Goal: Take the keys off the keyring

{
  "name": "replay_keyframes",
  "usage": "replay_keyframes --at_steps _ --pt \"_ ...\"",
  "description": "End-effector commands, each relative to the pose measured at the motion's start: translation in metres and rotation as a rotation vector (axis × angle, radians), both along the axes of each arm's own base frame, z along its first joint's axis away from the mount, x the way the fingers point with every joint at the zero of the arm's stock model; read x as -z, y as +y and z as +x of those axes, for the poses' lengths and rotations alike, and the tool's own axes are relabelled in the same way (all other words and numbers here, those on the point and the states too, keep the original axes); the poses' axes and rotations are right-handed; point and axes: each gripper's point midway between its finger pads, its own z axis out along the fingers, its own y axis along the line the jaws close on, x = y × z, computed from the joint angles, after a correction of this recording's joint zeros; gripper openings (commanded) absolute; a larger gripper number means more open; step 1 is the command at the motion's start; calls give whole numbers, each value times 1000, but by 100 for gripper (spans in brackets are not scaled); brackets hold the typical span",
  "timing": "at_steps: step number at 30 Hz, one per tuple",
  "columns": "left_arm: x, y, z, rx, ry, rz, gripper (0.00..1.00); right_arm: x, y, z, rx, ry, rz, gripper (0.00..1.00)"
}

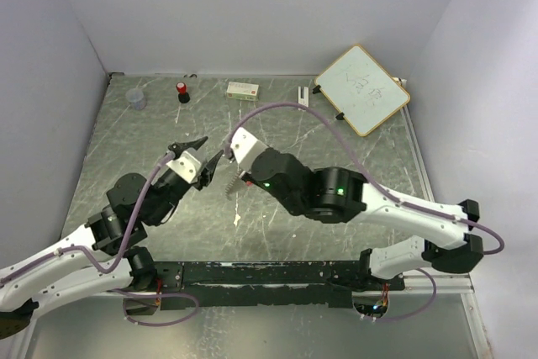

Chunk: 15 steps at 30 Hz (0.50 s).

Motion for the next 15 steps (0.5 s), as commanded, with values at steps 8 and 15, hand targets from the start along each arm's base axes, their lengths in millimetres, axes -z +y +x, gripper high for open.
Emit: replay_keyframes --at_steps 8,15 --pt "-7 -43 -54 399 -163 39 56 -39 -5 -25 -154 26 195 0" --pt "-31 -46 -56 411 -190 -59 52 -29 -8 -26 -148 48 145 0"
